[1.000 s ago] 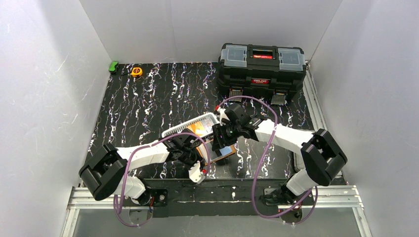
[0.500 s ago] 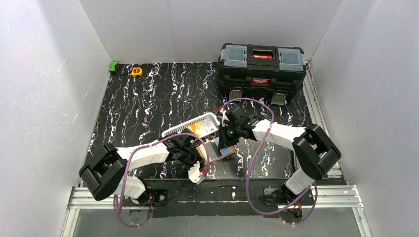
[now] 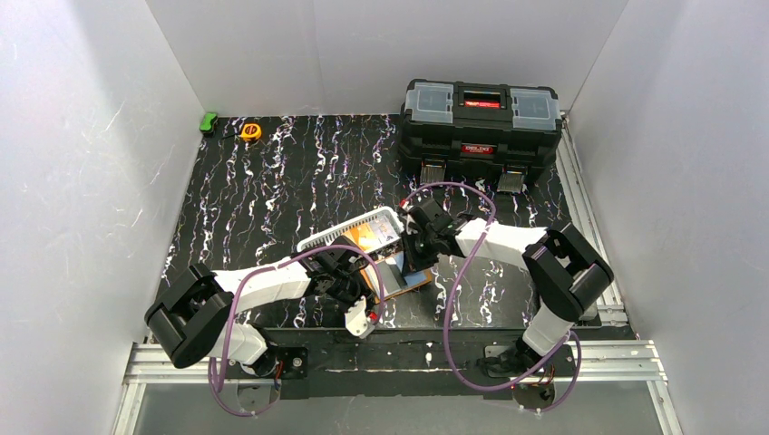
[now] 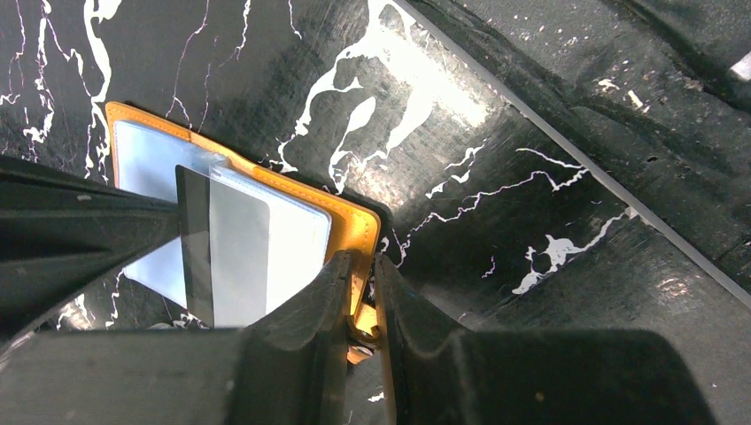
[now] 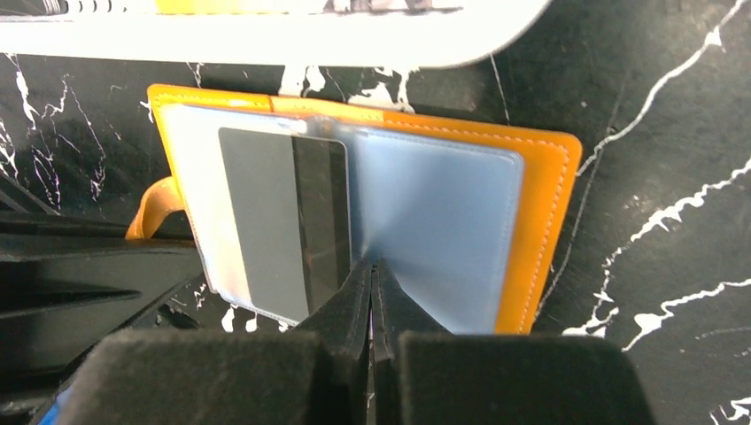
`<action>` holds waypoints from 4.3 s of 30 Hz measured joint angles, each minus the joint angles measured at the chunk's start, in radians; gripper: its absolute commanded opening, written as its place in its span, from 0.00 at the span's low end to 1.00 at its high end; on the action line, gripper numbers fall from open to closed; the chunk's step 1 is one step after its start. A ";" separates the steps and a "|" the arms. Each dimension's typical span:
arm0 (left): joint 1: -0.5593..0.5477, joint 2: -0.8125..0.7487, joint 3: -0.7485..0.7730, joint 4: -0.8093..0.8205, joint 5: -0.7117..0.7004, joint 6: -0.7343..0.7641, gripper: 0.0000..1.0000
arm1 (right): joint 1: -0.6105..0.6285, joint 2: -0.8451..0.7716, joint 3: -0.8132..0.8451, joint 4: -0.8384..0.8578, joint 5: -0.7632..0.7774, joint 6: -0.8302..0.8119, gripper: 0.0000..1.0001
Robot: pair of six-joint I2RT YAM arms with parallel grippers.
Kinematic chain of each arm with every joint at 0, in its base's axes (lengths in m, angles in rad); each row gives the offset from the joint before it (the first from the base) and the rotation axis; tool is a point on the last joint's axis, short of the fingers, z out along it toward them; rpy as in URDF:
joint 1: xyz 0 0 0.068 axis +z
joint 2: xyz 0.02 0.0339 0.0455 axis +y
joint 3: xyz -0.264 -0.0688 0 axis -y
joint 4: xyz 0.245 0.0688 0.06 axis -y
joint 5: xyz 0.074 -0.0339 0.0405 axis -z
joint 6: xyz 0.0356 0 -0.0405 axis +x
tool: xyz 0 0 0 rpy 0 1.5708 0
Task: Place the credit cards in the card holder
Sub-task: Insert the credit card into the card holder, then pick up the credit card from the storage box.
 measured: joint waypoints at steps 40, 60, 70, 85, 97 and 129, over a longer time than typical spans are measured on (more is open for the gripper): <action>0.003 -0.221 0.035 -0.189 -0.055 -0.146 0.78 | 0.077 -0.084 0.163 -0.141 0.147 -0.060 0.81; 0.177 -0.179 0.484 -0.211 -0.399 -0.991 0.98 | -0.183 -0.069 0.213 -0.118 0.061 0.036 0.54; 0.262 -0.101 0.506 -0.099 -0.393 -1.176 0.98 | -0.038 -0.018 0.057 -0.029 0.078 0.076 0.34; 0.296 0.069 0.459 0.069 -0.278 -1.141 0.97 | 0.040 -0.167 -0.084 -0.033 0.146 0.132 0.64; 0.296 0.061 0.309 0.312 -0.231 -1.015 0.89 | -0.230 -0.142 0.245 -0.073 0.011 0.106 0.91; 0.289 0.316 0.264 0.505 -0.168 -0.708 0.80 | -0.204 -0.103 0.218 -0.130 0.124 0.116 0.45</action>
